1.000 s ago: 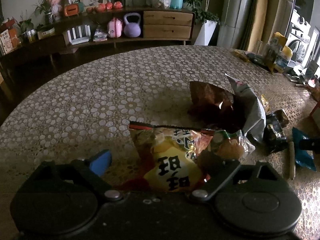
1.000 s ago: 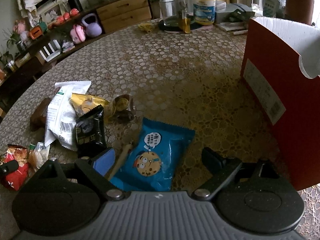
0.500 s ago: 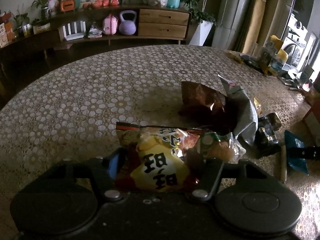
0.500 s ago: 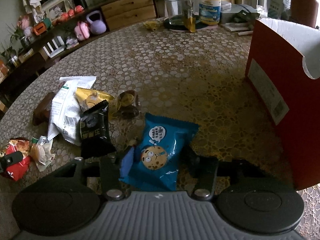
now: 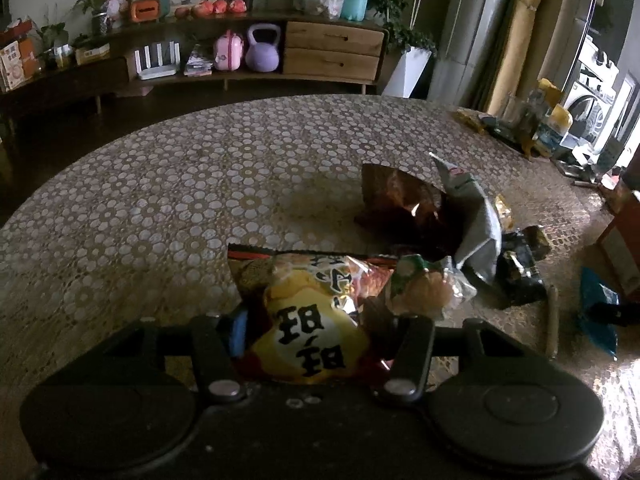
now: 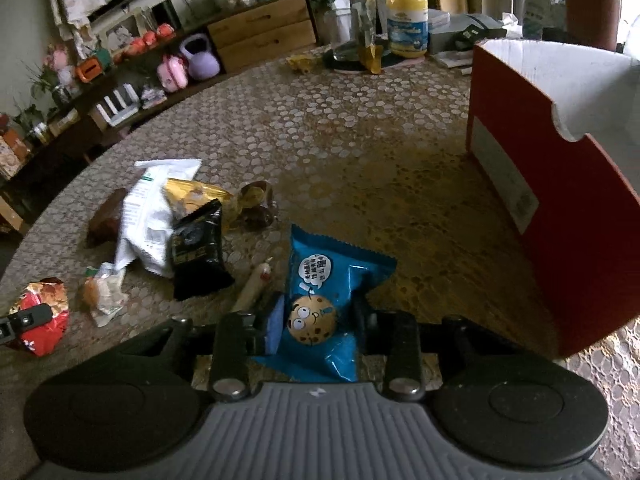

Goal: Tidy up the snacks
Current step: 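Grasp the blue cookie packet with the right tool while the left tool grasps the yellow-red chip bag, then carry the cookie packet and chip bag into the red box with both tools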

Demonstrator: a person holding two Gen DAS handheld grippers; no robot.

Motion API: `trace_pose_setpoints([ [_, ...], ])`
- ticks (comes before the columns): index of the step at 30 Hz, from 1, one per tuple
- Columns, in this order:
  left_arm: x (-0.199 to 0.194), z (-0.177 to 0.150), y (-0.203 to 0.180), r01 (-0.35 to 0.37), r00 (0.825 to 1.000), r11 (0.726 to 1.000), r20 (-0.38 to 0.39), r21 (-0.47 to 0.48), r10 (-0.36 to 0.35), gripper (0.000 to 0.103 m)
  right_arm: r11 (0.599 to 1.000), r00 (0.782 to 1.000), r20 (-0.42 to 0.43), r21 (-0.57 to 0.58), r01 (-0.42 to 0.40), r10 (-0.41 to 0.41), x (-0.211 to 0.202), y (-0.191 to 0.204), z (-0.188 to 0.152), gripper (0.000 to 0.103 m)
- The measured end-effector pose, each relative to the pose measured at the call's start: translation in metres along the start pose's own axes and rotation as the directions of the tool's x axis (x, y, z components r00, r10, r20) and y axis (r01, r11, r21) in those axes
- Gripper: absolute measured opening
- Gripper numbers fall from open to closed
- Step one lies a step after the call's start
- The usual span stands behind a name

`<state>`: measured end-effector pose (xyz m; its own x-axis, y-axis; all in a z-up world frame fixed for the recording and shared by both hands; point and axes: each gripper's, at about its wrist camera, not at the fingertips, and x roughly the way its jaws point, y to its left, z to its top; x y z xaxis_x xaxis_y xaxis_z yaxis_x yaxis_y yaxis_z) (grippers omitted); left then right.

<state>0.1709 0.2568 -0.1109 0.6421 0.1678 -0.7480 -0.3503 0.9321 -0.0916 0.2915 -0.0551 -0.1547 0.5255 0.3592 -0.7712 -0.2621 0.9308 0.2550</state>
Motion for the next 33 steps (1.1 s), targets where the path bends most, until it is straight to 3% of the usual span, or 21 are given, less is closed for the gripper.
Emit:
trace_pose_setpoints([
  [5, -0.020, -0.002, -0.008, 0.020, 1.000, 1.000, 0.008, -0.021, -0.020, 0.055, 0.999, 0.999, 0.016, -0.016, -0.041, 0.041, -0.028, -0.004, -0.006, 0.033],
  [16, -0.077, -0.005, -0.064, 0.115, 0.990, 0.992, 0.070, 0.057, -0.119, 0.055, 0.995, 0.991, 0.084, -0.017, -0.102, 0.103, -0.095, -0.023, -0.018, 0.033],
  [25, -0.117, -0.010, -0.138, 0.203, 0.968, 0.965, 0.112, 0.165, -0.222, 0.055, 0.994, 0.983, 0.150, -0.027, -0.106, 0.109, -0.149, -0.046, -0.025, 0.033],
  [33, -0.137, -0.008, -0.217, 0.272, 0.939, 0.923, 0.136, 0.274, -0.317, 0.055, 0.996, 0.972, 0.218, -0.021, -0.087, 0.090, -0.184, -0.081, -0.017, 0.033],
])
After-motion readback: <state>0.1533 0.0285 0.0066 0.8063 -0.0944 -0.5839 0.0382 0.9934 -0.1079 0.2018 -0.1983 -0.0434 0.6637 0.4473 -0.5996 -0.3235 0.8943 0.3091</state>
